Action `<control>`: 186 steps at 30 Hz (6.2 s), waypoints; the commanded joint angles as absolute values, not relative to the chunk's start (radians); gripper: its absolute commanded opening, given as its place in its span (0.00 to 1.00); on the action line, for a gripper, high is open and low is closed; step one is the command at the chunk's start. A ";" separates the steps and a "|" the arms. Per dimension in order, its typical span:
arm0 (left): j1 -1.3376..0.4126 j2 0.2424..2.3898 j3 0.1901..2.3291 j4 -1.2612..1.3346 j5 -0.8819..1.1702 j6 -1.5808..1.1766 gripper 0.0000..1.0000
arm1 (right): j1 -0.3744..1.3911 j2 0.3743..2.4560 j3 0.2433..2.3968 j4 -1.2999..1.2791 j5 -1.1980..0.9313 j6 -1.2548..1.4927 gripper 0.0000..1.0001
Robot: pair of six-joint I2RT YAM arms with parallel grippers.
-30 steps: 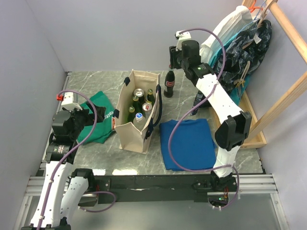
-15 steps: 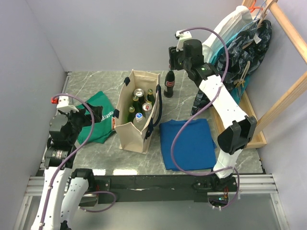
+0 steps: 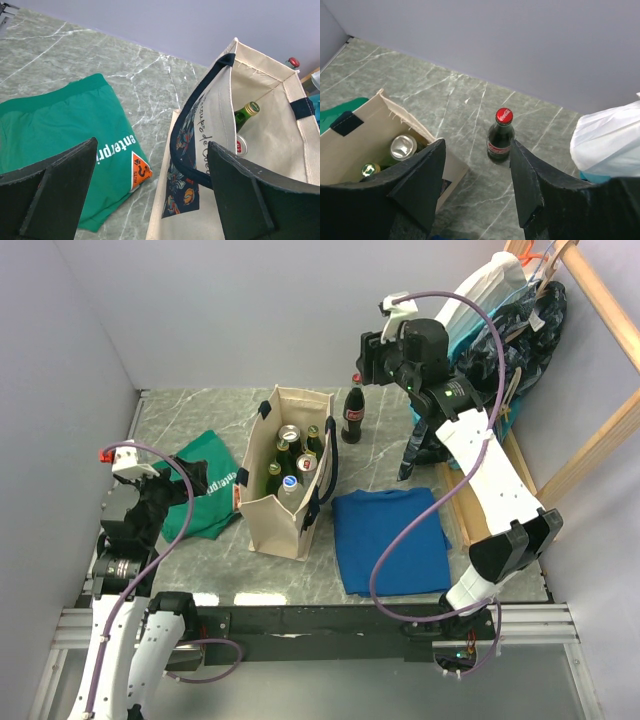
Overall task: Take the beverage out of the canvas bag
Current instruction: Take out the drink from the canvas bag.
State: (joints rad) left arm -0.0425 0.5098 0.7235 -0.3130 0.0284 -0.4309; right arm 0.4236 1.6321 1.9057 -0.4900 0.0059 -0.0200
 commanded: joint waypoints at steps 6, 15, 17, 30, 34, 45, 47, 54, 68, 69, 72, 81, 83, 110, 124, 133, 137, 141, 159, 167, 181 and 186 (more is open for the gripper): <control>-0.043 0.508 0.724 -0.284 0.021 -0.425 0.96 | 0.449 1.582 1.931 -0.523 -0.038 -0.002 0.64; -0.041 0.534 0.726 -0.278 0.052 -0.428 0.96 | 0.502 1.555 1.925 -0.551 -0.043 0.040 0.71; -0.041 0.537 0.726 -0.281 0.064 -0.426 0.96 | 0.523 1.569 1.974 -0.612 -0.051 0.020 0.72; -0.041 0.571 0.727 -0.264 0.193 -0.410 0.96 | 0.782 1.600 1.956 -0.746 0.035 -0.051 0.73; -0.041 0.584 0.727 -0.262 0.198 -0.407 0.96 | 0.807 1.595 1.885 -0.727 0.028 -0.023 0.72; -0.041 0.597 0.732 -0.265 0.178 -0.405 0.96 | 0.914 1.614 1.786 -0.752 0.026 -0.003 0.69; -0.041 0.601 0.732 -0.267 0.181 -0.405 0.96 | 0.923 1.618 1.779 -0.761 0.035 -0.002 0.69; -0.041 0.601 0.733 -0.267 0.181 -0.405 0.96 | 0.968 1.609 1.717 -0.762 0.052 0.028 0.70; -0.041 0.594 0.733 -0.271 0.184 -0.408 0.96 | 1.058 1.565 1.664 -0.781 0.055 0.031 0.70; -0.041 0.594 0.735 -0.272 0.184 -0.408 0.96 | 1.061 1.563 1.663 -0.769 0.061 0.032 0.71; -0.041 0.594 0.733 -0.272 0.183 -0.408 0.96 | 1.063 1.566 1.654 -0.744 0.101 0.043 0.77; -0.041 0.595 0.735 -0.273 0.183 -0.407 0.96 | 1.062 1.670 1.713 -0.744 0.195 0.048 0.80; -0.043 0.594 0.736 -0.275 0.183 -0.407 0.96 | 1.060 1.686 1.726 -0.735 0.202 0.045 0.80; -0.041 0.594 0.738 -0.276 0.178 -0.403 0.96 | 0.940 1.761 1.853 -0.828 0.048 0.083 0.81; -0.041 0.597 0.738 -0.275 0.181 -0.403 0.96 | 0.940 1.781 1.878 -0.891 0.005 0.071 0.80; -0.041 0.595 0.738 -0.276 0.179 -0.403 0.96 | 0.940 1.802 1.879 -0.896 0.003 0.067 0.80; -0.041 0.594 0.738 -0.276 0.179 -0.402 0.96 | 0.942 1.805 1.878 -0.882 0.003 0.074 0.80; -0.041 0.594 0.738 -0.275 0.181 -0.402 0.96 | 0.940 1.815 1.884 -0.884 0.003 0.072 0.80; -0.041 0.594 0.738 -0.276 0.176 -0.402 0.96 | 0.940 1.859 1.896 -0.890 -0.011 0.066 0.77; -0.041 0.595 0.739 -0.279 0.178 -0.402 0.96 | 0.942 1.872 1.905 -0.902 -0.011 0.061 0.75; -0.041 0.595 0.741 -0.281 0.175 -0.402 0.96 | 0.940 1.878 1.914 -0.917 -0.025 0.054 0.59; -0.041 0.594 0.741 -0.281 0.173 -0.402 0.96 | 0.940 1.882 1.930 -0.934 -0.028 0.054 0.55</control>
